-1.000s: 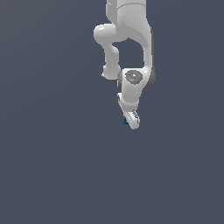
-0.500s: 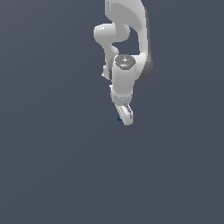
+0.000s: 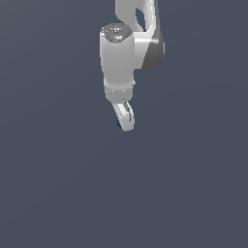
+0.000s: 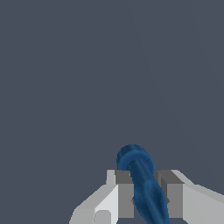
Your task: Pick up the object and move it to a goal position.
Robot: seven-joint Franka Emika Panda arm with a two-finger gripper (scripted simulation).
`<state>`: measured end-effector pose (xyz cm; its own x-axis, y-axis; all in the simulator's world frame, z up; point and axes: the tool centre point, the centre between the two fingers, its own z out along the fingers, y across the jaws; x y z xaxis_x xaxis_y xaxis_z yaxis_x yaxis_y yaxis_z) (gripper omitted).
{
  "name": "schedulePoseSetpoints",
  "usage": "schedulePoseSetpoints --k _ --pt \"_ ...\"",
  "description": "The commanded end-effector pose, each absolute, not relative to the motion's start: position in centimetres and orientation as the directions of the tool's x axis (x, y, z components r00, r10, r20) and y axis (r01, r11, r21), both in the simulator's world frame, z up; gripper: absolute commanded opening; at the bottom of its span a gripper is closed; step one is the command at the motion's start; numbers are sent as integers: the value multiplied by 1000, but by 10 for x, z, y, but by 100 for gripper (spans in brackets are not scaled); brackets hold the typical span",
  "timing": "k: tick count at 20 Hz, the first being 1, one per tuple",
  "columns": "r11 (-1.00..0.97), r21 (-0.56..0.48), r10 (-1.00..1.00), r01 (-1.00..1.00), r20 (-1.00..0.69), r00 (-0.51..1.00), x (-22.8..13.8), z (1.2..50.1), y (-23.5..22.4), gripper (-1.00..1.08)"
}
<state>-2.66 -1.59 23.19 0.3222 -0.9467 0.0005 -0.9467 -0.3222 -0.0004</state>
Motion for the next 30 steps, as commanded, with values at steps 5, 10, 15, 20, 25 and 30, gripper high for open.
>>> schedulePoseSetpoints --k 5,10,15,20,25,30 --pt "-323 1 -946 -946 1 323 -6 293 -52 -100" --pt "-324 0 -946 -946 1 324 8 331 -74 -100" --pt "-325 0 -946 -946 1 325 20 363 -93 -100" --pt "-325 0 -946 -946 0 325 29 384 -105 -100" --pt "-325 0 -946 -946 0 325 35 397 -113 -100" --pt "-325 0 -946 -946 0 325 38 404 -117 -100"
